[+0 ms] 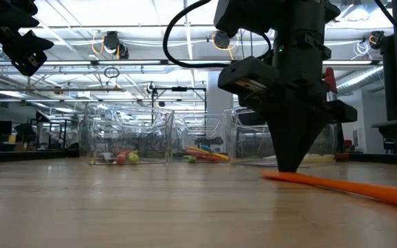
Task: Pick & Place Kitchen Items
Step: Put the orange spatula into the middle transparent bin
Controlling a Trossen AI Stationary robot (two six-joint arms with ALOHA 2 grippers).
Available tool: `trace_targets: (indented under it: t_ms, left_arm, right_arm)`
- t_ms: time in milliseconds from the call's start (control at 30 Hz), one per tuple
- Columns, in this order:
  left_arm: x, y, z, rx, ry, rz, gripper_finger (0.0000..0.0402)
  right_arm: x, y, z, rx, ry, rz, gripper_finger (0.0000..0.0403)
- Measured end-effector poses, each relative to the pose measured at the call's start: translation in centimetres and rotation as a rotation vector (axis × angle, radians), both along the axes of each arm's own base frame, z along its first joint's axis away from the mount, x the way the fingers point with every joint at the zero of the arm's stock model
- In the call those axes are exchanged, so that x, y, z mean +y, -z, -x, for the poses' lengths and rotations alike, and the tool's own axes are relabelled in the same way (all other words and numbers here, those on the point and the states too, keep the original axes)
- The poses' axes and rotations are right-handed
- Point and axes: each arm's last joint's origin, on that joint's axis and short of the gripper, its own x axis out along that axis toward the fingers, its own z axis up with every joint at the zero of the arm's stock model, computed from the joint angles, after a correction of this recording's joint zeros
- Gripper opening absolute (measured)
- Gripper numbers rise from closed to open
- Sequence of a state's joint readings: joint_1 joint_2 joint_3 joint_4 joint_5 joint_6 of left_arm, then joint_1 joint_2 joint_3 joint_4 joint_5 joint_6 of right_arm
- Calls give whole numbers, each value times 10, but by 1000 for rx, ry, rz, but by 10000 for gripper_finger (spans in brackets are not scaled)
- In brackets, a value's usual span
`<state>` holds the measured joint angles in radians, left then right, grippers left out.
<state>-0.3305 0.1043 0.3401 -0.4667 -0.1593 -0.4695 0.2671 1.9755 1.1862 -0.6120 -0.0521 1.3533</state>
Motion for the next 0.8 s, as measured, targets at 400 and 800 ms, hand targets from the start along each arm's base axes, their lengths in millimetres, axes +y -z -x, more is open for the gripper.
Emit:
trace_targets:
  t_ms: [400,800]
  left_arm:
    - [0,0,0,2,1,-4,179]
    - [0,0,0,1,5,-20,179]
  right_arm:
    - [0,-15,1,-42,-5,0,0]
    - [-5,-51,8,-140,7,39,1]
